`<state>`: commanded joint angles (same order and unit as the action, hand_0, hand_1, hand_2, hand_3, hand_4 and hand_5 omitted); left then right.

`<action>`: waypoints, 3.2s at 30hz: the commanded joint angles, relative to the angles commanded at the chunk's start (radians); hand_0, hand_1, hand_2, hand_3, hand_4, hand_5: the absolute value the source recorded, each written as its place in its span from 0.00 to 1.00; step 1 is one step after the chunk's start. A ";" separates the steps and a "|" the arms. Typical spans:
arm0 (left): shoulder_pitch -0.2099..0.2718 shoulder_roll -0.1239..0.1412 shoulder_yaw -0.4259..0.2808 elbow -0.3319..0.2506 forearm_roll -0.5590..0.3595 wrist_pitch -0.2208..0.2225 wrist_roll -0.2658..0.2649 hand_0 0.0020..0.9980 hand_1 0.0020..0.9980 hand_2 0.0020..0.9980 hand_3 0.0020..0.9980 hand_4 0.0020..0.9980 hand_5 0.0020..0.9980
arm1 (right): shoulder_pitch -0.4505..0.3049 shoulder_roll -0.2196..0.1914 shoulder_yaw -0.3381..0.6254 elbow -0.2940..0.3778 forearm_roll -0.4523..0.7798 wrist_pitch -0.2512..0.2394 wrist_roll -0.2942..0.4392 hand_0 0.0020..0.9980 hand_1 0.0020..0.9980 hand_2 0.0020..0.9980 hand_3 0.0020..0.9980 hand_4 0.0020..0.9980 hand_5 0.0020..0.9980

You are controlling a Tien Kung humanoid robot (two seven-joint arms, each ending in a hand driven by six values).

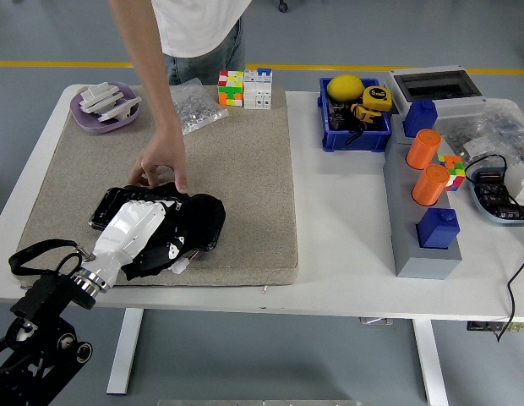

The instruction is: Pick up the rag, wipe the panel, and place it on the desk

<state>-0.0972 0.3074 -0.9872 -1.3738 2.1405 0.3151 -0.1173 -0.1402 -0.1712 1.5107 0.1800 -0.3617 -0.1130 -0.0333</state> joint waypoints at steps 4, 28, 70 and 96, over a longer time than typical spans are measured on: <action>-0.005 -0.006 0.021 -0.006 0.002 0.003 0.006 0.24 0.29 0.56 0.51 0.32 0.00 | 0.000 0.000 -0.002 0.000 0.003 0.000 0.000 0.76 0.62 0.67 0.61 1.00 0.50; 0.003 -0.035 -0.073 0.086 0.006 0.043 0.009 0.25 0.30 0.56 0.52 0.35 0.00 | 0.001 0.004 0.021 0.000 -0.031 0.005 0.005 0.76 0.62 0.68 0.61 1.00 0.51; 0.015 -0.015 -0.393 0.222 0.128 0.048 0.036 0.26 0.31 0.55 0.52 0.38 0.00 | -0.004 0.008 0.048 0.000 -0.057 0.032 0.020 0.76 0.62 0.68 0.61 1.00 0.51; 0.009 -0.032 -0.189 0.082 0.128 0.037 0.061 0.26 0.31 0.55 0.52 0.39 0.00 | 0.007 0.008 0.059 0.000 -0.066 0.040 0.023 0.76 0.62 0.68 0.61 1.00 0.52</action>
<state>-0.0887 0.2752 -1.1762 -1.2922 2.2689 0.3517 -0.0560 -0.1334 -0.1628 1.5701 0.1800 -0.4274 -0.0729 -0.0102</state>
